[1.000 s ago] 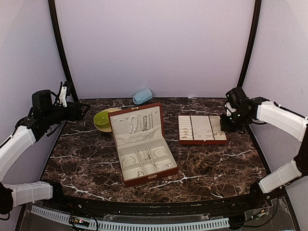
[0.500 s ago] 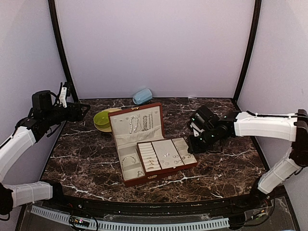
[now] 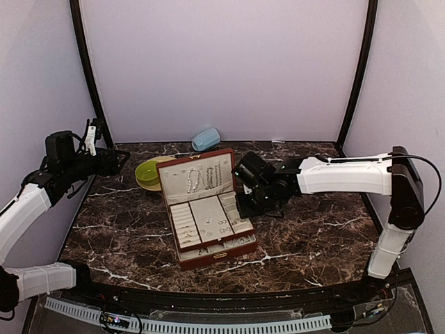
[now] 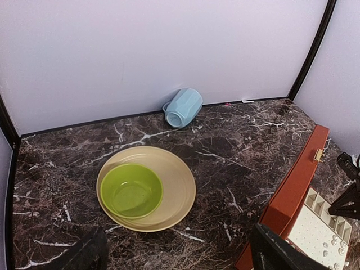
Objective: Organize the mixed jewelry
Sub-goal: Place the compartment layer in the jewelry box.
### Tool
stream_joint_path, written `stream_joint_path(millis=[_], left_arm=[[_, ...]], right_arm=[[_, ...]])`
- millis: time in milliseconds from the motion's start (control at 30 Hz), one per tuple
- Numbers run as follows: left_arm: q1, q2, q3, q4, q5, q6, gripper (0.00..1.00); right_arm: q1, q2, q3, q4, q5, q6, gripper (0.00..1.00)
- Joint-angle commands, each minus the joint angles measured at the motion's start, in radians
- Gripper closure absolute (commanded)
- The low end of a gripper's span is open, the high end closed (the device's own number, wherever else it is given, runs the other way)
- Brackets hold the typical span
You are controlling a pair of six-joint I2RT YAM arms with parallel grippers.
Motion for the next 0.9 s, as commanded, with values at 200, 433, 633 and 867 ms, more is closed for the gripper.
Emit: stream_joint_path(millis=[200, 433, 633, 867], left_arm=[[0.003, -0.021, -0.014, 0.010, 0.008, 0.009, 0.11], [0.003, -0.022, -0.015, 0.010, 0.006, 0.010, 0.11], [0.003, -0.023, -0.015, 0.010, 0.005, 0.012, 0.11], [0.003, -0.023, -0.015, 0.010, 0.004, 0.012, 0.11]], right_arm=[[0.037, 0.034, 0.048, -0.013, 0.056, 0.018, 1.00], [0.049, 0.064, 0.067, -0.031, 0.056, 0.033, 1.00], [0.059, 0.077, 0.074, -0.033, 0.045, 0.037, 1.00], [0.062, 0.064, 0.075, -0.078, 0.070, 0.055, 1.00]])
